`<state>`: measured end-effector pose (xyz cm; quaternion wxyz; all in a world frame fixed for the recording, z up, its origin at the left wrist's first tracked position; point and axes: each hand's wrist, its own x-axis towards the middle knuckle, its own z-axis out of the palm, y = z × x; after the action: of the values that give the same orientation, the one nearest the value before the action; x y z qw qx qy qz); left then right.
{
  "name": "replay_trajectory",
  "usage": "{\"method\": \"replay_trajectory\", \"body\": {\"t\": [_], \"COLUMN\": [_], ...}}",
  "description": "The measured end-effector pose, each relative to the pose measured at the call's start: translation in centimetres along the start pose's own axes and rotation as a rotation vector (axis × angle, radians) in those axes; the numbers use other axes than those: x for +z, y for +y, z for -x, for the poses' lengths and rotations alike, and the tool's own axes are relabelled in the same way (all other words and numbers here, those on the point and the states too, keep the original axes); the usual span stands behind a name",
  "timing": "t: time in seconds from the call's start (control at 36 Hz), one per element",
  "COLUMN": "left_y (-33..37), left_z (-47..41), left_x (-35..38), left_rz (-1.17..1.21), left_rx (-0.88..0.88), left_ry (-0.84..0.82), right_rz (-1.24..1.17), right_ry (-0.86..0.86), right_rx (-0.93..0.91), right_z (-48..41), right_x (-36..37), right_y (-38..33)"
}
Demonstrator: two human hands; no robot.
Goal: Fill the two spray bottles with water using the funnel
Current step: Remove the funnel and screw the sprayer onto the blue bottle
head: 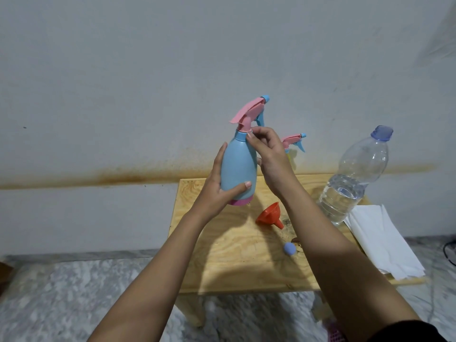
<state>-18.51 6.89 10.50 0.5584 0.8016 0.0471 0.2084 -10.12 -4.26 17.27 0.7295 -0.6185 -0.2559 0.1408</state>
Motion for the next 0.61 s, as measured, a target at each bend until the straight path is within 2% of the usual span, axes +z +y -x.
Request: {"method": "replay_trajectory", "body": {"t": [0.17,0.28,0.42,0.61], "left_y": [-0.2,-0.3,-0.2,0.1], "left_z": [0.0,0.0,-0.1,0.3], "left_x": [0.0,-0.4,0.0,1.3], "left_rz": [0.025,-0.022,-0.086,-0.187], "left_rx": [-0.017,-0.03,-0.033,-0.035], "left_ry": [-0.018,-0.028,0.063,0.237], "right_rz": [0.041,0.036,0.09,0.225], "right_ry": [-0.129,-0.107,0.013,0.004], "right_rx": [0.026,0.023,-0.01,-0.015], "right_z": [0.0,-0.3,-0.5,-0.7], "right_x": [0.1,0.2,1.1,1.7], "right_y": [-0.4,-0.3,0.1,0.1]}}
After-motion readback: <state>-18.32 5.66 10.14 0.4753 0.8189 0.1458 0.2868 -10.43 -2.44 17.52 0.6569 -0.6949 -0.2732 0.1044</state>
